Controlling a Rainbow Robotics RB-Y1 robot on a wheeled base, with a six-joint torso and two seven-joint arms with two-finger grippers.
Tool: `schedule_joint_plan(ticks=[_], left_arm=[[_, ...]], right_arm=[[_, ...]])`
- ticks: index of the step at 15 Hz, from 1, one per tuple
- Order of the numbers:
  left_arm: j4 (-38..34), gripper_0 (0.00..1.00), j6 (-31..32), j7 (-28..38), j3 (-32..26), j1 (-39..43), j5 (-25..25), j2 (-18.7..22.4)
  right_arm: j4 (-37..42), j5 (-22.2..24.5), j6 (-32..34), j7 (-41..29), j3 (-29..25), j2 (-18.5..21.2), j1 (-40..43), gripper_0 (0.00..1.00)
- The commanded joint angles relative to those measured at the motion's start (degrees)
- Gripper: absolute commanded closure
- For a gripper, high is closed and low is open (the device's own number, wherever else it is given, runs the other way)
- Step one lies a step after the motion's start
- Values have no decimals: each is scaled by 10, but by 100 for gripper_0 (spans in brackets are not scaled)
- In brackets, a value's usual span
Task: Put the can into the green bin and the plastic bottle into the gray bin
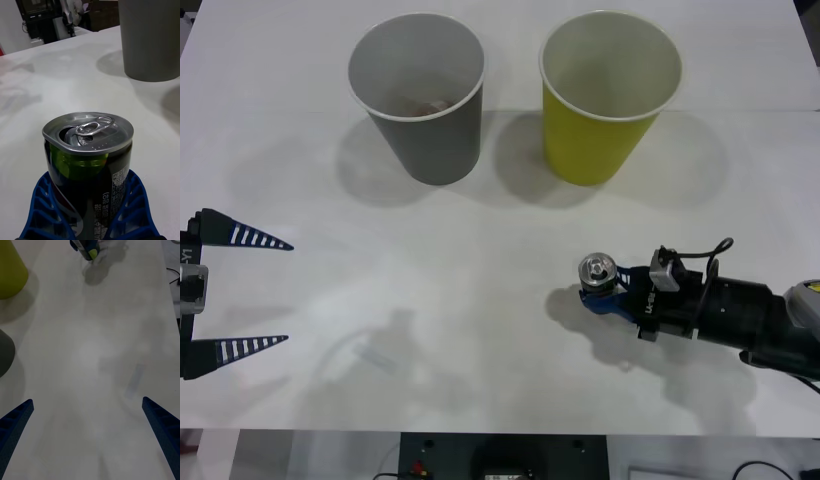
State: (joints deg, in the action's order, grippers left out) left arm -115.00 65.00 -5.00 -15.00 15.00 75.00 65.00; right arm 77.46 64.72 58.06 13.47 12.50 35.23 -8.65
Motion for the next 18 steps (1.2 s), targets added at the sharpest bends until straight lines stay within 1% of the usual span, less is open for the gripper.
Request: schedule_joint_plan(ticks=[1,2,4,5,6,8,9,10,12,13,15,17,18], left_arm=[[0,0,0,0,0,0,0,0],[0,0,0,0,0,0,0,0],[0,0,0,0,0,0,0,0],[0,0,0,0,0,0,0,0],[0,0,0,0,0,0,0,0],[0,0,0,0,0,0,0,0],[0,0,0,0,0,0,0,0],[0,0,0,0,0,0,0,0],[0,0,0,0,0,0,0,0],[0,0,0,0,0,0,0,0],[0,0,0,0,0,0,0,0],[0,0,0,0,0,0,0,0],[0,0,0,0,0,0,0,0]], right_arm=[[96,100,1,-145,-43,15,32,100],[139,143,0,-226,-57,19,44,100],[205,208,0,-348,-75,24,58,100],[246,249,1,-431,-86,27,66,100],[280,284,1,-499,-94,29,72,100],[336,335,6,-622,-107,37,79,100],[371,366,20,-695,-121,42,79,100],[393,386,41,-740,-137,44,79,100],[429,395,91,-825,-182,50,75,100],[442,395,106,-857,-194,61,71,100],[454,383,111,-913,-205,102,58,100],[451,358,112,-926,-214,150,41,100],[441,338,112,-926,-216,177,32,100]])
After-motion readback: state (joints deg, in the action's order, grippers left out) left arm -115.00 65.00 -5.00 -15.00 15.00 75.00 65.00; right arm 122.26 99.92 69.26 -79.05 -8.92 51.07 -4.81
